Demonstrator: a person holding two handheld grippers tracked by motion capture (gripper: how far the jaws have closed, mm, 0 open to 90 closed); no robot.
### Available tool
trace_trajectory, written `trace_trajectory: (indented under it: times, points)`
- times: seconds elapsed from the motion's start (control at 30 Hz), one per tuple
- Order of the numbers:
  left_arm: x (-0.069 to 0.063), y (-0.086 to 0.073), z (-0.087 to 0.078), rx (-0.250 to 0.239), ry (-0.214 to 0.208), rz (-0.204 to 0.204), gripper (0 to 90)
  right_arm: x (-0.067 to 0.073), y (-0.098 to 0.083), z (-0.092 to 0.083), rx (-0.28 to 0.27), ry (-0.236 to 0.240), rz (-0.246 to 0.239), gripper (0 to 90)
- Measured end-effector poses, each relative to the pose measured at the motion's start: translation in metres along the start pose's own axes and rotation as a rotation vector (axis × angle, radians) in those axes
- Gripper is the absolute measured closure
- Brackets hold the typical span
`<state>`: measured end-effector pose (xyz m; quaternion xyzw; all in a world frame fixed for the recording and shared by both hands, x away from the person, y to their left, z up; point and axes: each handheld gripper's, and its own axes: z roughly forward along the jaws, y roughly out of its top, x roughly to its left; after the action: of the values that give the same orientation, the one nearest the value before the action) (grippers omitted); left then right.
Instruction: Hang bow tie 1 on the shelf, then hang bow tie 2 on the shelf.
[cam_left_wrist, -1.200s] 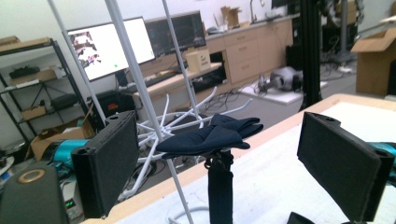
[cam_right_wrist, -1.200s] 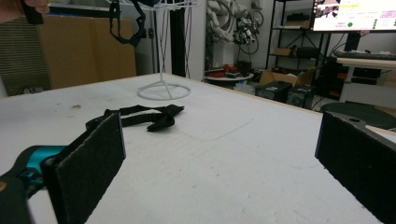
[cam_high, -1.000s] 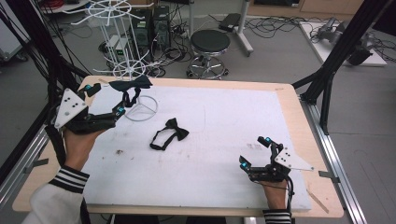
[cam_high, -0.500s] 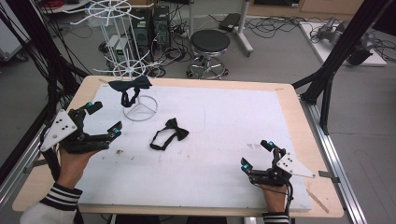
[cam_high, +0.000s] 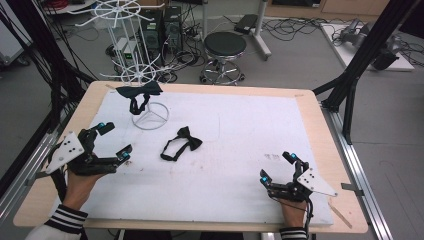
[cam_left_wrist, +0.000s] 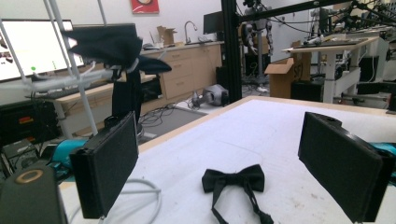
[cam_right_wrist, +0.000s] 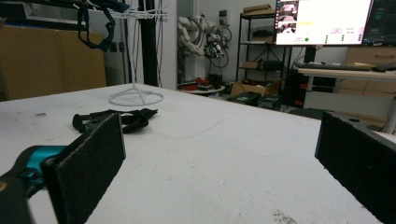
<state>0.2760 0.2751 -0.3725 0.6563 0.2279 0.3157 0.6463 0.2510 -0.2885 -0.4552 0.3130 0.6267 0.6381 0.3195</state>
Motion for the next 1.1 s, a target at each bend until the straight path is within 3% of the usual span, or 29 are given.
trace_trajectory:
  times: [0.13,0.63,0.8,1.1]
  points:
    - [-0.001,-0.006,-0.001,0.011,0.005,-0.014,12.5,0.000,0.000,0.000,0.006,-0.003,0.003,0.9]
    - [-0.005,-0.003,0.005,0.032,-0.013,0.010,12.5,0.000,0.000,0.000,0.005,-0.004,0.000,0.9]
    - [-0.009,0.000,0.014,0.055,-0.047,0.020,12.5,0.000,0.000,0.000,0.010,0.001,0.000,0.9]
    - [-0.019,0.011,0.045,0.136,-0.154,0.058,12.5,0.001,0.000,0.001,0.007,-0.002,-0.007,0.9]
